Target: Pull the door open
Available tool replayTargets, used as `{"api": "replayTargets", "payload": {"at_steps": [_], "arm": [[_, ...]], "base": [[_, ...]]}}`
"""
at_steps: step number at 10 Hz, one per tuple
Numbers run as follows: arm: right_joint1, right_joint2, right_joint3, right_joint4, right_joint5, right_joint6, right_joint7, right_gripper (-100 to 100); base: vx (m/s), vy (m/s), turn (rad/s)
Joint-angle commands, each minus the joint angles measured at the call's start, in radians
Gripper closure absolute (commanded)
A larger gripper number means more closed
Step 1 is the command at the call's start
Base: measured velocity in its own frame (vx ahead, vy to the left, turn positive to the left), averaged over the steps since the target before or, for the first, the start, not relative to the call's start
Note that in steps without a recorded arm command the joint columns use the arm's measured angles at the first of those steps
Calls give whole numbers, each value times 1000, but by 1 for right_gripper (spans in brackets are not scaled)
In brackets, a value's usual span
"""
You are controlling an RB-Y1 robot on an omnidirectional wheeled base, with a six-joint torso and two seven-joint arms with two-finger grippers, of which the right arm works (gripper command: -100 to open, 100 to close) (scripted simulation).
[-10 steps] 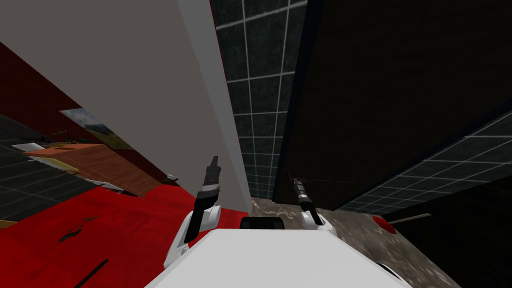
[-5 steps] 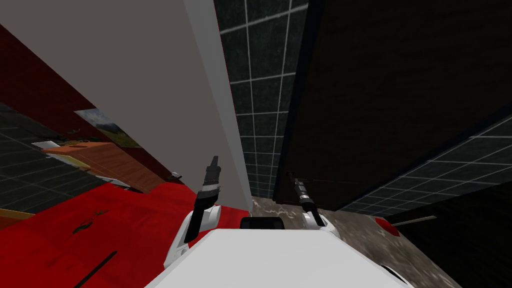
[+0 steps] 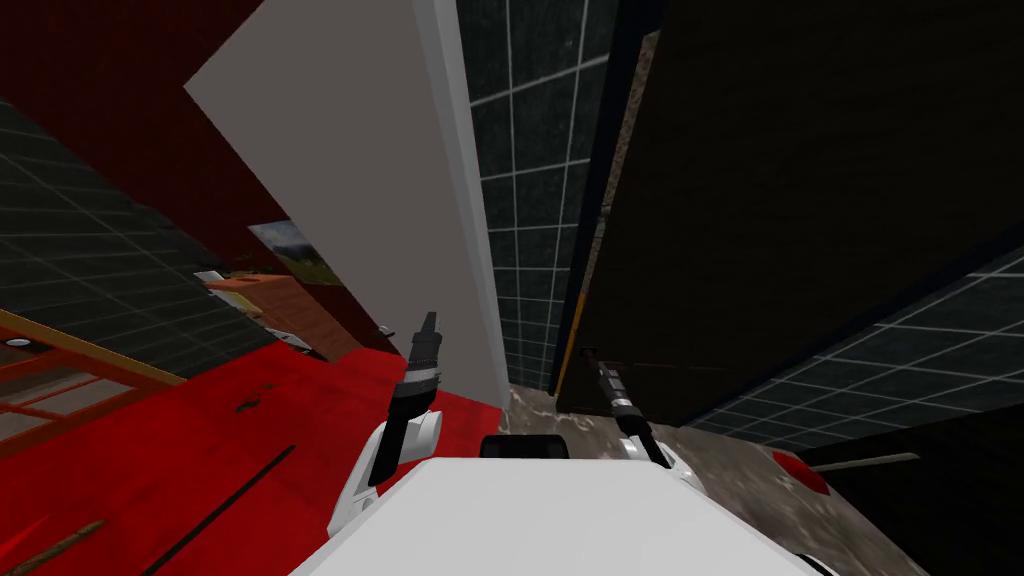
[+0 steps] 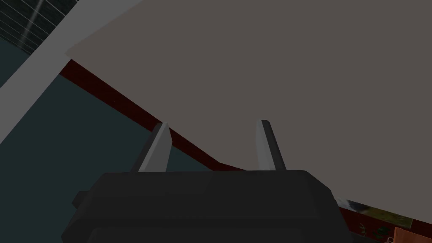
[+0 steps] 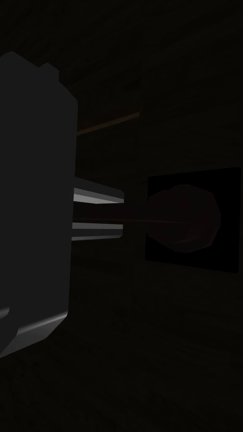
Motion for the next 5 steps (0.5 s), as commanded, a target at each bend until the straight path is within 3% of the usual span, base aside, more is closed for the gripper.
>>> {"api": "replayTargets", "payload": {"at_steps": [1, 4, 5], "arm": [[6, -13, 16, 20, 6, -32, -28, 100], [39, -65, 35, 36, 10, -83, -87, 100], [44, -72, 37, 38, 10, -90, -95, 100]], "base": [[-159, -16, 145], [-161, -55, 194], [-142, -41, 115]]}}
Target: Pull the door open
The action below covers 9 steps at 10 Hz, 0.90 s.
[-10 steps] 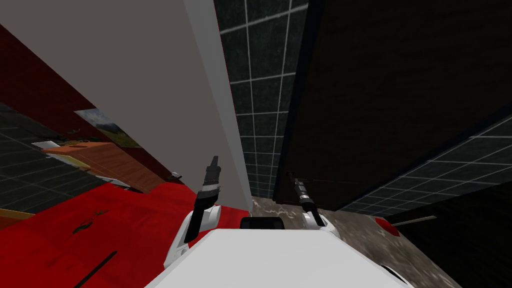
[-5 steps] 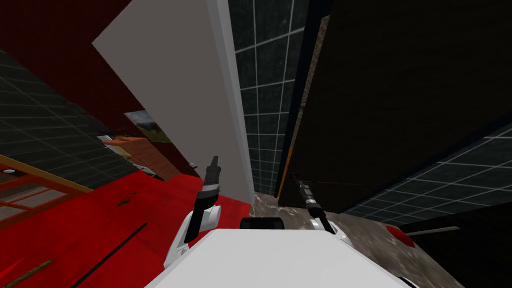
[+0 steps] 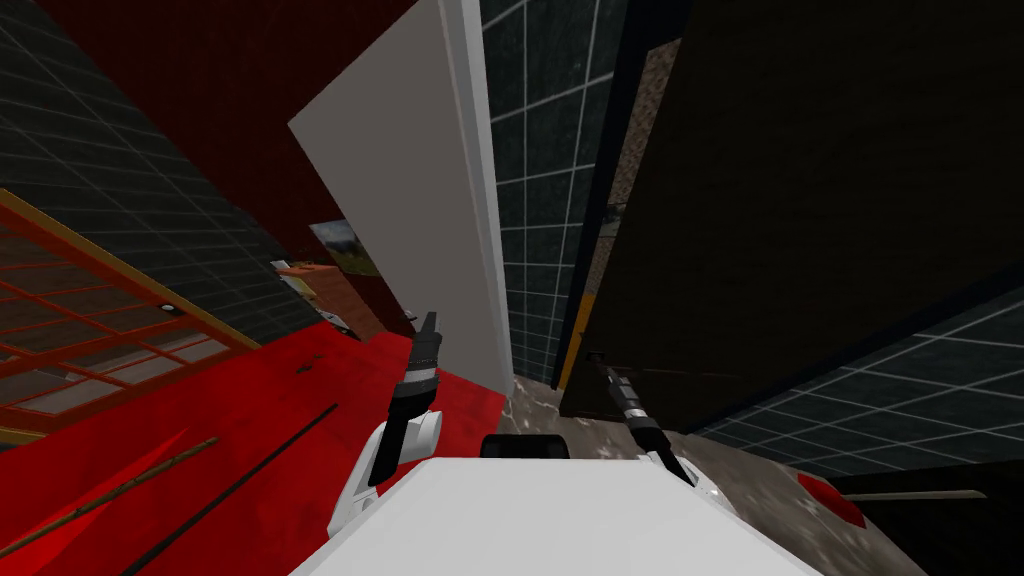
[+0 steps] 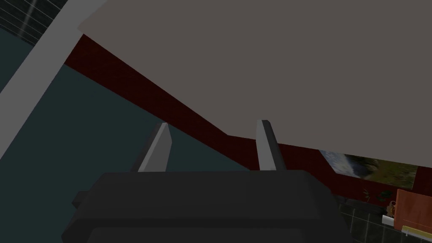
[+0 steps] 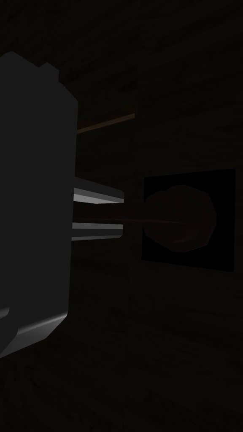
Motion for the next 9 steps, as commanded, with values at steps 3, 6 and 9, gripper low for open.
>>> {"api": "replayTargets", "payload": {"at_steps": [3, 6, 9], "arm": [[8, -18, 9, 17, 3, -24, -23, 100], [43, -46, 32, 27, 12, -83, -56, 100], [70, -67, 49, 34, 19, -128, -81, 100]], "base": [[-93, -18, 66], [-182, -48, 155], [-186, -69, 126]]}}
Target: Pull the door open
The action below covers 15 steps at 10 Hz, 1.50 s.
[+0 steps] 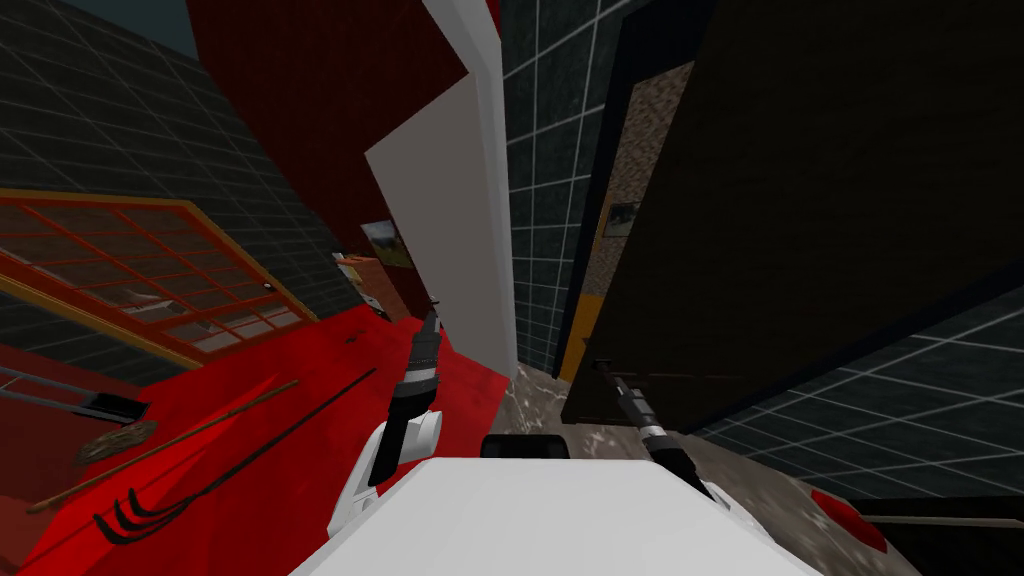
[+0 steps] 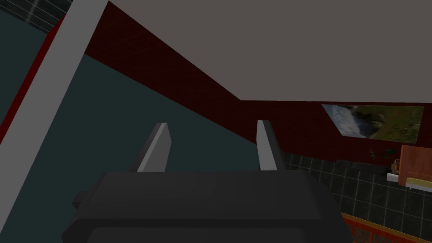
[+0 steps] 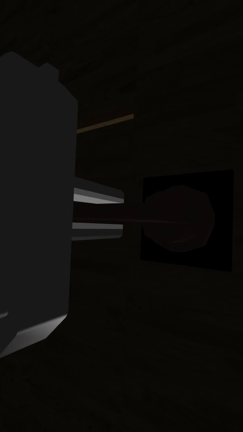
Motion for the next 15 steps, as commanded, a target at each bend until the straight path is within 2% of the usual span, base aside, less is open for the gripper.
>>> {"api": "replayTargets", "payload": {"at_steps": [1, 3, 4, 5, 8, 11, 14, 15], "arm": [[10, -9, 7, 9, 3, -28, -11, 100], [25, -22, 17, 13, 7, -54, -26, 100], [17, -18, 14, 18, 6, -45, -21, 100], [34, -27, 20, 32, 7, -81, -30, 100], [50, -36, 26, 45, 7, -115, -40, 100], [77, -52, 34, 65, 8, -169, -55, 100], [93, -61, 39, 76, 9, -202, -64, 100], [92, -60, 39, 61, 9, -183, -61, 100]], "base": [[-144, -36, 89], [-151, -47, 108], [-68, -19, 22], [-155, -35, 223], [-186, -77, 150], [-178, -83, 196], [-172, -37, 103], [-82, -19, 22]]}}
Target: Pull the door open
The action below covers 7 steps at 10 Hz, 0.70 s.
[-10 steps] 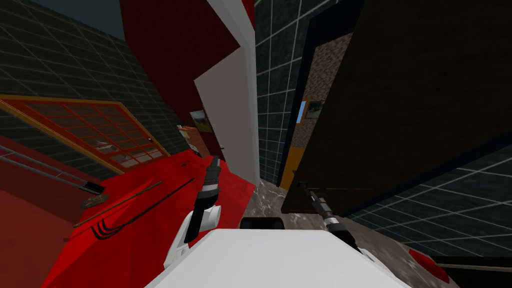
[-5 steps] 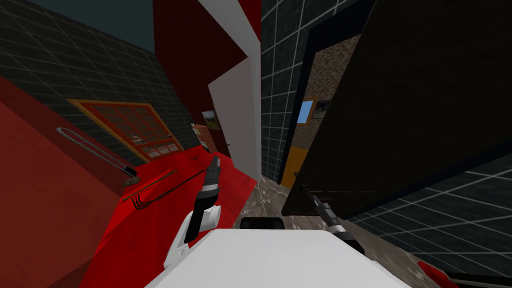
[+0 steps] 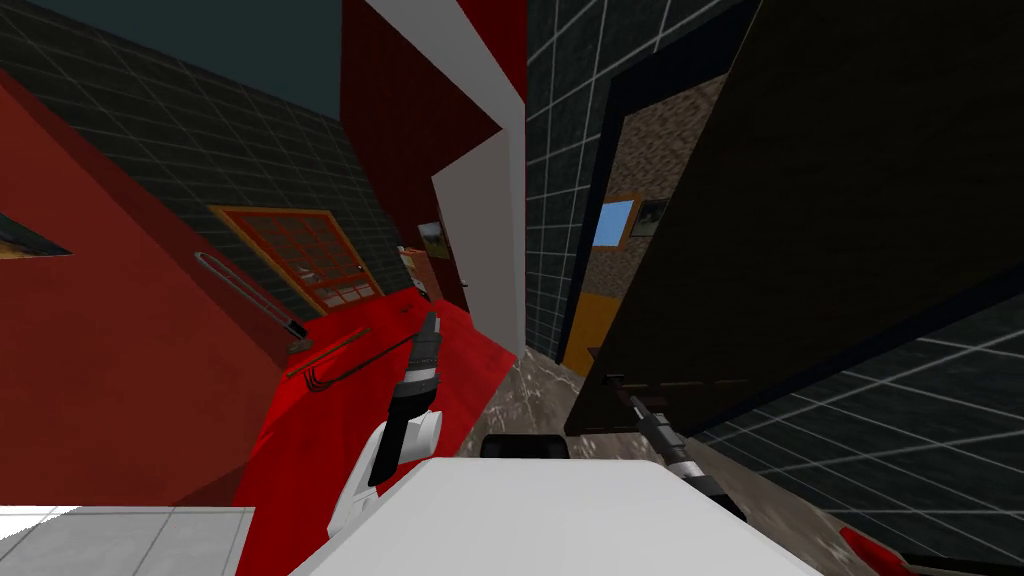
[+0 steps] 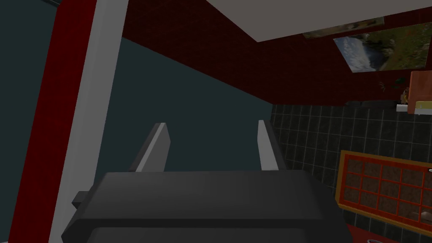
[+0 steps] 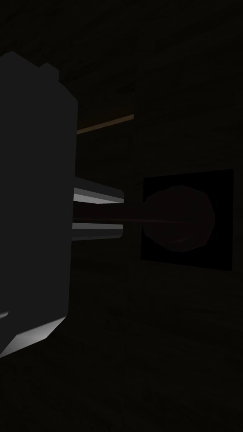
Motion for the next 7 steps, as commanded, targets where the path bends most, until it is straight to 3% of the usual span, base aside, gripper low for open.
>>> {"api": "replayTargets", "payload": {"at_steps": [1, 7], "arm": [[0, -2, 2, 9, 0, -11, -2, 100], [2, -9, 10, 44, -1, -56, -9, 100]], "base": [[-119, -50, 154], [-214, -80, 187]]}}
